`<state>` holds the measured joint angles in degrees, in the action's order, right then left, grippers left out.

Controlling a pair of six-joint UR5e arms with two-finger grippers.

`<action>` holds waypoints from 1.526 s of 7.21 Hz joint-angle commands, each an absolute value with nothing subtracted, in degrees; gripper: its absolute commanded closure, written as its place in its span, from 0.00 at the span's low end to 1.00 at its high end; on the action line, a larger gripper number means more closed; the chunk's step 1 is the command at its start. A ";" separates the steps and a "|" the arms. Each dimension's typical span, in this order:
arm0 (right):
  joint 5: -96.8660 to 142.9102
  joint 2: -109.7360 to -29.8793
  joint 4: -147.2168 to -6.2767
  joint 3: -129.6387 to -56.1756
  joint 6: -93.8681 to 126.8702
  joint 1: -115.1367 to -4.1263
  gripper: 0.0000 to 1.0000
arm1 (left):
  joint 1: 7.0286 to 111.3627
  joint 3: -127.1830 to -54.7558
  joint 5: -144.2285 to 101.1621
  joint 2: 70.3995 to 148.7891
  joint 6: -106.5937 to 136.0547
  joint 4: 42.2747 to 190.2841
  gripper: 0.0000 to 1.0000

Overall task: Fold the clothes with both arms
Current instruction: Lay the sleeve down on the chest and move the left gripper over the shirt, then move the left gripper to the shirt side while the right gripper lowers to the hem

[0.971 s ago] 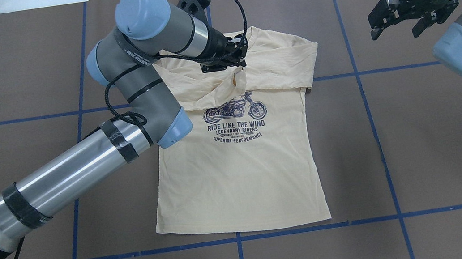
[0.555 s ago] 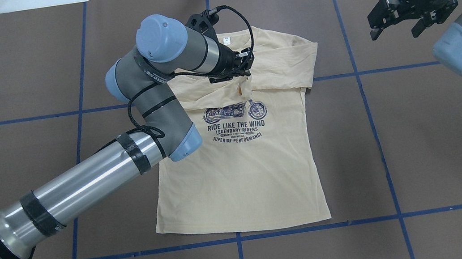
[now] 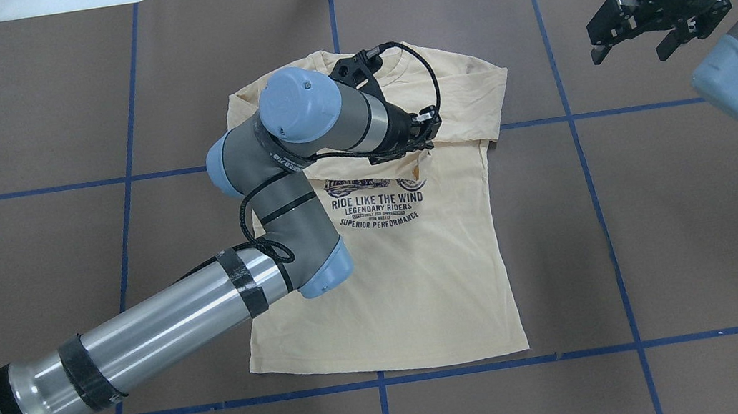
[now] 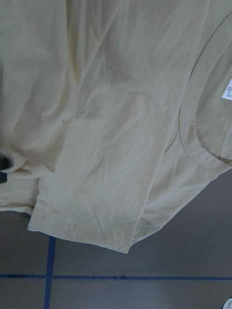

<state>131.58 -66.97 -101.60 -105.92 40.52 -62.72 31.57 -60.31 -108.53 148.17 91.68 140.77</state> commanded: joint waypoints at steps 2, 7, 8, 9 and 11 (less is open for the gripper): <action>131.66 -66.89 -101.60 -105.91 40.52 -62.93 0.00 | 30.59 -60.73 -108.37 147.66 91.94 141.15 0.01; 133.57 -67.23 -101.60 -106.00 41.91 -62.67 0.00 | 31.37 -74.90 -108.72 137.60 91.76 139.93 0.00; 134.20 -67.32 -101.34 -106.52 46.88 -61.62 0.00 | 31.64 -80.89 -108.72 133.29 91.76 137.05 0.00; 132.73 -68.02 -96.03 -107.13 50.76 -58.83 0.00 | 31.73 -87.65 -108.63 129.94 91.67 130.67 0.00; 128.35 -75.37 -76.84 -109.94 62.61 -52.33 0.00 | 31.90 -101.89 -108.63 122.13 91.58 120.08 0.00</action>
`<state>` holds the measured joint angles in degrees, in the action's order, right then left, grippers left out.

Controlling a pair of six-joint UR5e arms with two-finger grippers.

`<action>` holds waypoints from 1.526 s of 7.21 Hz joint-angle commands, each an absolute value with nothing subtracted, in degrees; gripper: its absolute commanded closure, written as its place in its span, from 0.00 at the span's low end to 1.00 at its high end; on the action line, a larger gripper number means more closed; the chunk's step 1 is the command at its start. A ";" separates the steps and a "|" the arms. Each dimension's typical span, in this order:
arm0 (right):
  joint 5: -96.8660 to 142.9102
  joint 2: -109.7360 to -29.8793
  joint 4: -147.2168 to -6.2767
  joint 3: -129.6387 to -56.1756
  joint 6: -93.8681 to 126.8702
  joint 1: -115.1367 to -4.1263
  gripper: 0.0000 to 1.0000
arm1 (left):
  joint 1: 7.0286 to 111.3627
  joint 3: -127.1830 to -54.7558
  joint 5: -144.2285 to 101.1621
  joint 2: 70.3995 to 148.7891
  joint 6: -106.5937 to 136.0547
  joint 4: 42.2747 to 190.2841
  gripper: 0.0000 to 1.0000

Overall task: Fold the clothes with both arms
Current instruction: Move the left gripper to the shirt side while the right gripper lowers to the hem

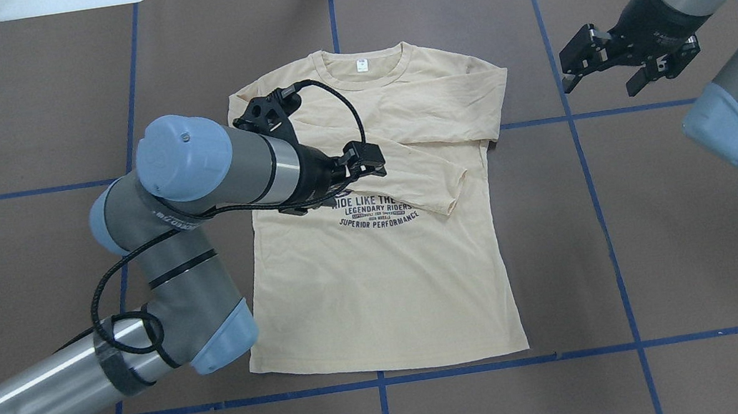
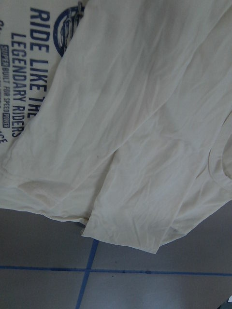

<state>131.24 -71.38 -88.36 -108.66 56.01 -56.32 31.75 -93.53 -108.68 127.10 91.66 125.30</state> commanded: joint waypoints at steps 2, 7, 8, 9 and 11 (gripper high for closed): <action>124.90 -80.67 -64.81 -111.17 73.50 -44.86 0.00 | 32.51 -110.71 -108.63 114.89 90.97 119.97 0.00; 111.55 -80.25 -65.39 -112.95 85.08 -24.73 0.00 | 32.17 -112.32 -108.02 113.73 90.79 119.88 0.00; 111.19 -80.68 -65.39 -112.59 85.17 -23.22 0.00 | 32.17 -112.32 -108.02 113.73 90.79 119.88 0.00; 111.27 -80.77 -65.48 -111.98 85.17 -22.59 0.01 | 32.08 -112.24 -108.02 113.82 90.79 119.88 0.00; 111.79 -80.86 -66.53 -111.80 85.17 -21.36 0.01 | 31.99 -112.15 -108.02 113.91 90.79 119.79 0.00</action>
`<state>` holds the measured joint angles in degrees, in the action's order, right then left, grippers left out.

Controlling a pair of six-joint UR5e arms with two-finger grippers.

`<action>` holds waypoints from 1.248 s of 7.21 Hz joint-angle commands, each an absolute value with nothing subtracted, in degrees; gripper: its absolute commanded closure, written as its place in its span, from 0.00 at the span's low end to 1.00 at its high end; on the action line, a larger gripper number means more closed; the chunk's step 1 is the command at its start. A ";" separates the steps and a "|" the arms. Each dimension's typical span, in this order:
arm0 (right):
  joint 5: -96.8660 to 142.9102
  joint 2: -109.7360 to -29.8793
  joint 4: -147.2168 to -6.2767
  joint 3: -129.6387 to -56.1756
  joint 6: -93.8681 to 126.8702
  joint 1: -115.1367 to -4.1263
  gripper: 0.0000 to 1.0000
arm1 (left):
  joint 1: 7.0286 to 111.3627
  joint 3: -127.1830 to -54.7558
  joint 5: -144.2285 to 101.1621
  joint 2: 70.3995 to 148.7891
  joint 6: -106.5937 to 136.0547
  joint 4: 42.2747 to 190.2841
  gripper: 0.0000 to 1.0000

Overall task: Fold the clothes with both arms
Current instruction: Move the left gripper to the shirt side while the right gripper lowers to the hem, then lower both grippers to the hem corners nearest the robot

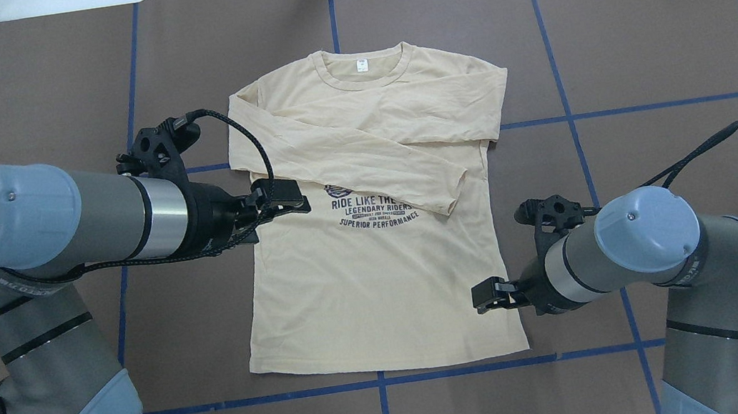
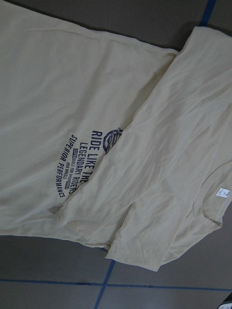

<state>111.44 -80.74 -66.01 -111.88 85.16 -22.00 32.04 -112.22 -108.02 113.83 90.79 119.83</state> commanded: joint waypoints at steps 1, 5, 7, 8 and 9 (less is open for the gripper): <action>111.80 -80.77 -66.62 -111.62 85.17 -21.10 0.02 | 31.91 -112.06 -108.02 113.91 90.79 119.79 0.00; 111.62 -80.77 -67.50 -110.48 85.17 -19.16 0.04 | 31.90 -111.53 -108.02 113.91 90.70 119.88 0.00; 111.62 -81.21 -67.50 -110.65 85.17 -19.07 0.06 | 31.99 -111.53 -108.02 113.99 90.70 119.88 0.00; 111.45 -81.38 -67.59 -110.65 85.25 -18.64 0.08 | 31.99 -111.45 -107.93 113.99 90.70 119.88 0.00; 111.36 -81.73 -67.76 -110.65 85.25 -18.37 0.09 | 31.99 -111.45 -107.93 113.99 90.70 119.88 0.00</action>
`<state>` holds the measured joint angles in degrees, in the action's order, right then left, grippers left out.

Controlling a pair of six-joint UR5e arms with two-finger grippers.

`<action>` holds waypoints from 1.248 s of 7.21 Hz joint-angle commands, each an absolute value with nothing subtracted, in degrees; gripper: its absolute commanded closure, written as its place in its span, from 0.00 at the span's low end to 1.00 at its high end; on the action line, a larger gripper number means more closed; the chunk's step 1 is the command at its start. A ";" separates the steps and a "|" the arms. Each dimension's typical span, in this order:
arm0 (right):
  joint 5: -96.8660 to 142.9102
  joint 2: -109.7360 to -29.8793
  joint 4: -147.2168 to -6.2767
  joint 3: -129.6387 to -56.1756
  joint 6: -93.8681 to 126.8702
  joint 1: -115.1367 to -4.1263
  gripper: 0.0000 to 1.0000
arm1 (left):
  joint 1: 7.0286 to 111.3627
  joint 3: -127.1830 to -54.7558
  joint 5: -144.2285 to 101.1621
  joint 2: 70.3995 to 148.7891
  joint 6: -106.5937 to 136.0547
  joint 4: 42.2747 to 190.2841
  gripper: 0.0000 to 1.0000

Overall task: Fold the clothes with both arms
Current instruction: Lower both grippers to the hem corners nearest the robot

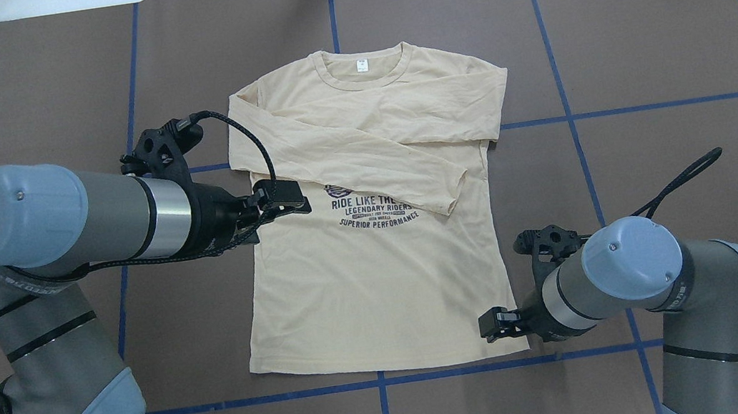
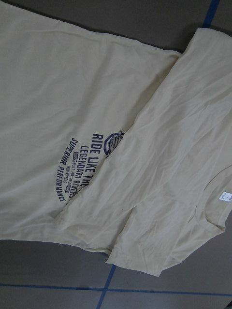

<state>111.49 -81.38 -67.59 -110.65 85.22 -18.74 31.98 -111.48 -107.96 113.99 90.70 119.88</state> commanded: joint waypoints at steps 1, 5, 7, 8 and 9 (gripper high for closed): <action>111.27 -81.74 -67.85 -110.48 85.25 -17.85 0.15 | 31.99 -111.45 -107.93 113.99 90.70 119.88 0.00; 111.27 -81.74 -67.94 -110.30 85.86 -17.75 0.53 | 31.99 -111.36 -107.93 114.08 90.70 119.88 0.00; 111.09 -81.74 -67.76 -110.39 88.06 -17.67 0.92 | 31.99 -111.27 -107.93 114.08 90.70 119.88 0.00; 111.18 -81.74 -67.76 -110.65 88.07 -17.67 1.00 | 31.99 -111.01 -107.93 114.08 90.62 119.88 0.00; 112.14 -81.56 -67.76 -110.74 88.07 -17.67 1.00 | 32.08 -110.83 -107.93 114.08 90.62 119.88 0.00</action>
